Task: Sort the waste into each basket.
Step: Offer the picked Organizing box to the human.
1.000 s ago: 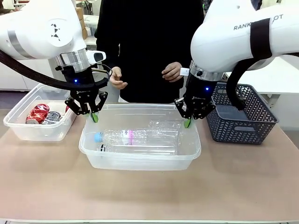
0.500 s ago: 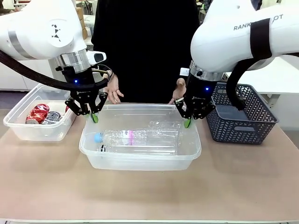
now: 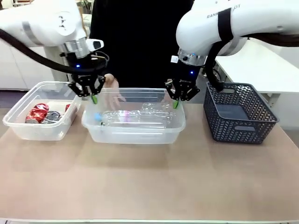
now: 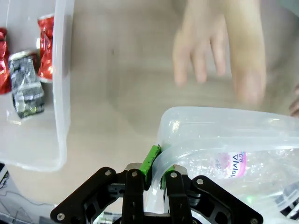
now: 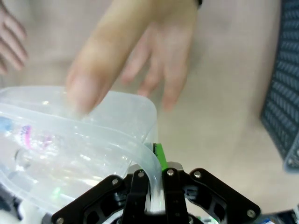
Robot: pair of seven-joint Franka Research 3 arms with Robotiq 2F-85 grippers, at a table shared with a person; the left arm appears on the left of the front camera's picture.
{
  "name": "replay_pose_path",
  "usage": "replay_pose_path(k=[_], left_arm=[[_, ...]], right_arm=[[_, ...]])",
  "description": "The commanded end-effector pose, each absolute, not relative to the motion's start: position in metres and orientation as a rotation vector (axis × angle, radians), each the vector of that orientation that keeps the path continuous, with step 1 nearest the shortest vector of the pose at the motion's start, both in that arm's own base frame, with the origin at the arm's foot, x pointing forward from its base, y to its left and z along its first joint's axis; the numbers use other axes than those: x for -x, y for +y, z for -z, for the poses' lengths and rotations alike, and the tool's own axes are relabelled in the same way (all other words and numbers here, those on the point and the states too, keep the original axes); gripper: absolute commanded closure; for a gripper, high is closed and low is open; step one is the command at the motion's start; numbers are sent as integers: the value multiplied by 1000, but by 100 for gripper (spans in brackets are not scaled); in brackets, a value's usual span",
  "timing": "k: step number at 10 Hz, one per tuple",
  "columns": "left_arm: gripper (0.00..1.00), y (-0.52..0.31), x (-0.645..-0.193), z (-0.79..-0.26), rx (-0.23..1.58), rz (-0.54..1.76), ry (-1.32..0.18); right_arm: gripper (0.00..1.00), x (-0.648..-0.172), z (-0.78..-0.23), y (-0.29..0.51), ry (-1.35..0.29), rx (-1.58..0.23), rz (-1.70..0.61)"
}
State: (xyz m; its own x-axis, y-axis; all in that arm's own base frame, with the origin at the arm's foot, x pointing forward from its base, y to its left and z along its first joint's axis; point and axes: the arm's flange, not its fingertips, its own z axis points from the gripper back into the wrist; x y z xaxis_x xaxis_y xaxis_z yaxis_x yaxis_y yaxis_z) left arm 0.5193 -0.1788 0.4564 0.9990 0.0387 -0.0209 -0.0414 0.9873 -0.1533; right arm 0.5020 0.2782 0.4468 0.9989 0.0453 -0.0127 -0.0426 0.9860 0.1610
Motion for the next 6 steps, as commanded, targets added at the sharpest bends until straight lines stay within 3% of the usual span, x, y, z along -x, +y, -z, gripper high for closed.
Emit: replay_pose_path(k=[1, 6], left_arm=[[94, -187, -545, -448, 179, -43, 55], [94, -178, -535, -444, 158, -40, 38]], right_arm=[[96, -512, -443, 291, 36, -164, -12], [96, -519, -429, 278, 43, -163, -32]])
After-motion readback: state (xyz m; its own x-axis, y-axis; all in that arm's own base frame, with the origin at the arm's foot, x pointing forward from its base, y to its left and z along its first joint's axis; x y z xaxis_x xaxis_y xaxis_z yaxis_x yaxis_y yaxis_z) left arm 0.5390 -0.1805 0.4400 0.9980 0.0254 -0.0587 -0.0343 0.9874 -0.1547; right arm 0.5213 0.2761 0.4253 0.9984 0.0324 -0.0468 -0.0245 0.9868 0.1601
